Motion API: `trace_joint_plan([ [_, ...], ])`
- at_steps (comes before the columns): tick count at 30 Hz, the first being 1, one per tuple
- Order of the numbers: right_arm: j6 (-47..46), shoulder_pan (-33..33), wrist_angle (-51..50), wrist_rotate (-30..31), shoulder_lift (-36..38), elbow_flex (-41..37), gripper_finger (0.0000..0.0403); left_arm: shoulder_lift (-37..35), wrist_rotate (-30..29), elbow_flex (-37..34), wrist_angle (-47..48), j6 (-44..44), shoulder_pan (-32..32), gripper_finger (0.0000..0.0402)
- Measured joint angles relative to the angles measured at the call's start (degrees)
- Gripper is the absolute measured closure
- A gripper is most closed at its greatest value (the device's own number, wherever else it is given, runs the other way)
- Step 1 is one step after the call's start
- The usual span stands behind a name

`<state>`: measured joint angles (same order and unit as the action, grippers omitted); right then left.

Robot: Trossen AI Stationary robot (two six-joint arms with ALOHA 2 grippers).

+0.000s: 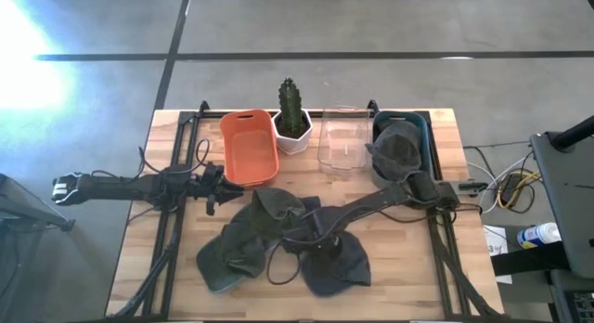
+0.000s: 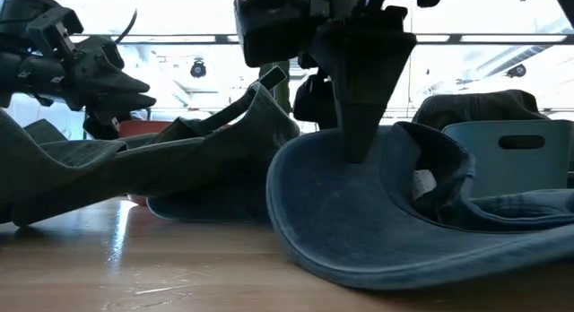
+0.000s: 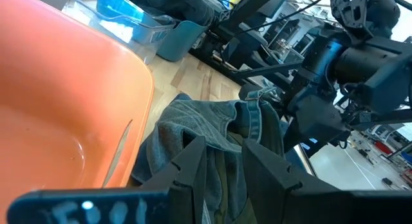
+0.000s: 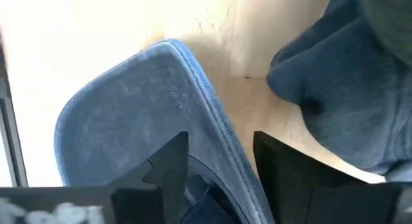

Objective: Pick & Place hat
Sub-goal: Put the bottom blue cap into the transparent bin

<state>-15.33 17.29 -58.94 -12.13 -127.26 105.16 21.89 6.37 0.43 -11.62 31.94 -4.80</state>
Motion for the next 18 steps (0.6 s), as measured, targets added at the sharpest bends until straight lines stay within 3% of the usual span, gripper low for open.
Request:
trace_joint_plan([
  [7, -3.75, -0.21, -5.79, -2.01, -2.39, 5.21, 0.0284, 0.01, -0.02, 0.0, 0.2, 0.0, 0.02, 0.0307],
  [14, -8.97, -0.62, -7.54, -4.61, -0.82, 9.35, 0.0377, 0.0, -0.02, -0.02, 0.2, 0.0, 0.02, 0.0307],
  [18, -13.09, -0.56, -9.57, -1.94, 1.58, 11.86, 0.0387, 0.0, -0.02, 0.0, 0.26, 0.0, 0.02, 0.0307],
])
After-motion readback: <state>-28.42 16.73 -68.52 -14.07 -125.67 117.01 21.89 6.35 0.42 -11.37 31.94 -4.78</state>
